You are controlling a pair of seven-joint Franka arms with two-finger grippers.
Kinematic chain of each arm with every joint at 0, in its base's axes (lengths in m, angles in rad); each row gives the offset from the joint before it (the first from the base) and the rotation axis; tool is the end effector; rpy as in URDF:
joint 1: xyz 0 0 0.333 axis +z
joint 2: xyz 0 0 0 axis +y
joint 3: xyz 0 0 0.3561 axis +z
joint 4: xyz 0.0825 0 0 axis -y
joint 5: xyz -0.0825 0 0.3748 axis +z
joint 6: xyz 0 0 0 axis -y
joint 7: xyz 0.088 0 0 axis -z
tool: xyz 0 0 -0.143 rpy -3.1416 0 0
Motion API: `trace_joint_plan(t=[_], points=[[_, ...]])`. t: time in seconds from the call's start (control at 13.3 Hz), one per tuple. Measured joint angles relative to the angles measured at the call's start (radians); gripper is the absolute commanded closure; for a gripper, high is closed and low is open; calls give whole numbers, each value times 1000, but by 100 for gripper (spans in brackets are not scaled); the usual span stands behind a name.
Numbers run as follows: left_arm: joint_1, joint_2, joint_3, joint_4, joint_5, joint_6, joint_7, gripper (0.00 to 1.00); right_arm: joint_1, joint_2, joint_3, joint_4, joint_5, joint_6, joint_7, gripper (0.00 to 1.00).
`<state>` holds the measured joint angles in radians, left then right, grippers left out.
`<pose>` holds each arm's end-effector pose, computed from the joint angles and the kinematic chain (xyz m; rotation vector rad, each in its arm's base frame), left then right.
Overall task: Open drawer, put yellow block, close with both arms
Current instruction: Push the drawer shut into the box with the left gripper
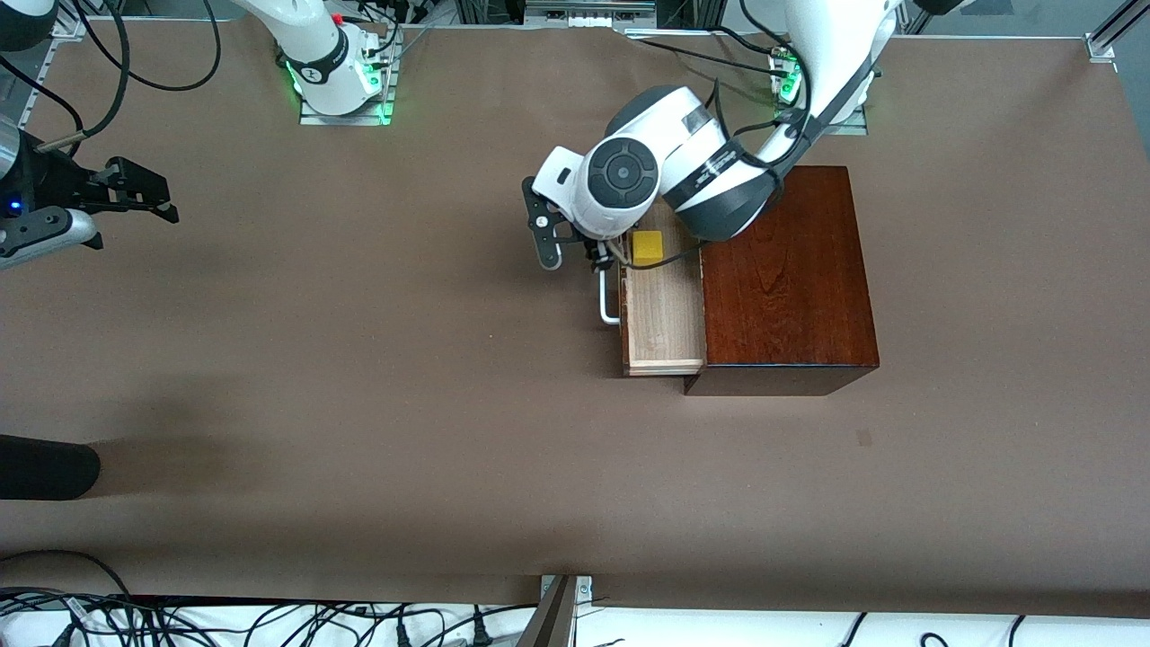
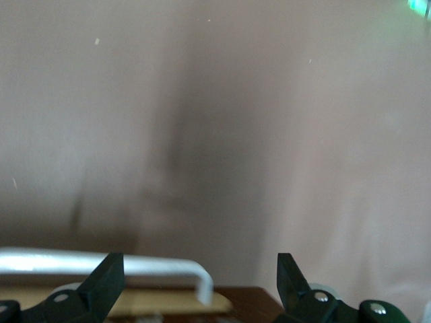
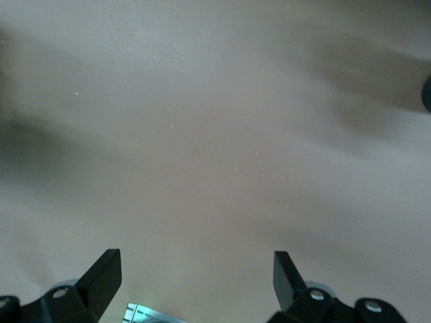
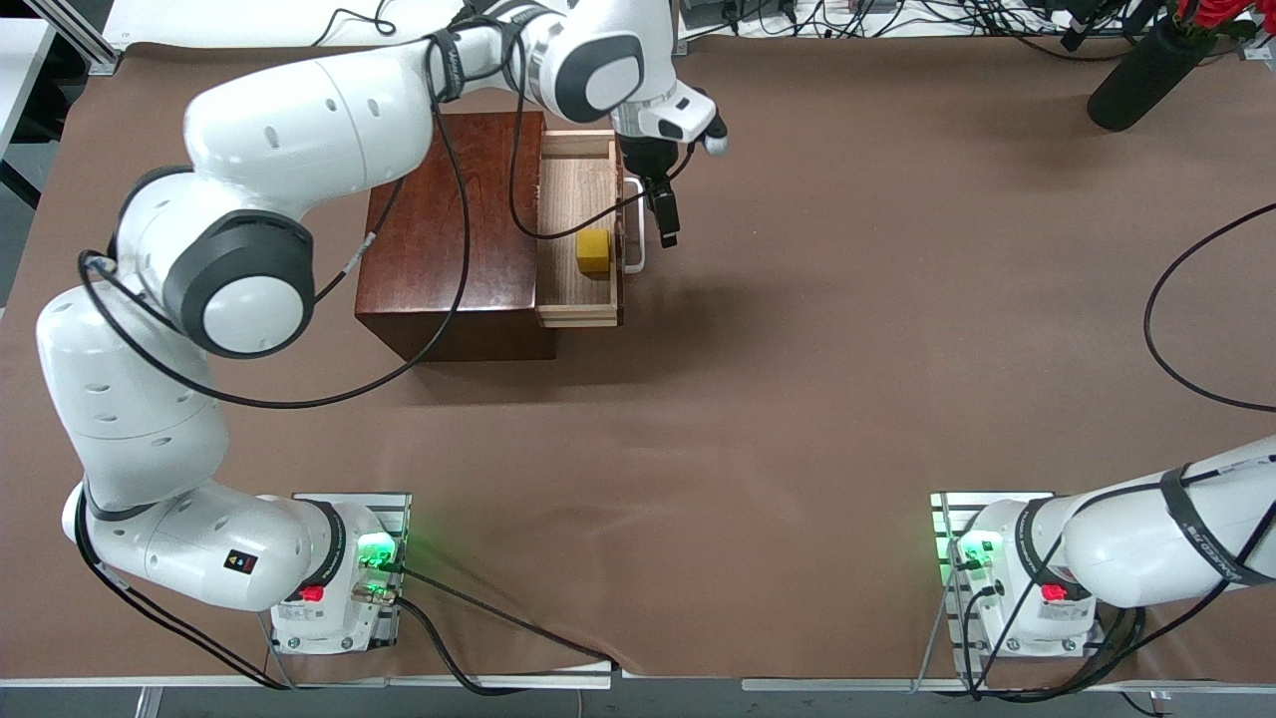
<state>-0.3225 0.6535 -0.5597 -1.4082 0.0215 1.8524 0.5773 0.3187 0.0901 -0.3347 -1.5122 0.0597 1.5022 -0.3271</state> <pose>0.5087 -0.4925 0.3565 2.1805 -1.8190 -0.2294 0.5635 0.0085 0.6025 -3.0551 -0.4808 0.1371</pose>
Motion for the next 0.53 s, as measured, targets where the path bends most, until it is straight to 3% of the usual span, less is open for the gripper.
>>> trace_joint_plan(t=[0.23, 0.53], points=[[-22, 77, 3, 0, 60, 139, 115, 0, -67, -8, 71, -12, -23, 0, 23, 0], [-53, 119, 3, 0, 187, 173, 149, 0, -111, -18, 109, -35, -42, 2, 26, 0]])
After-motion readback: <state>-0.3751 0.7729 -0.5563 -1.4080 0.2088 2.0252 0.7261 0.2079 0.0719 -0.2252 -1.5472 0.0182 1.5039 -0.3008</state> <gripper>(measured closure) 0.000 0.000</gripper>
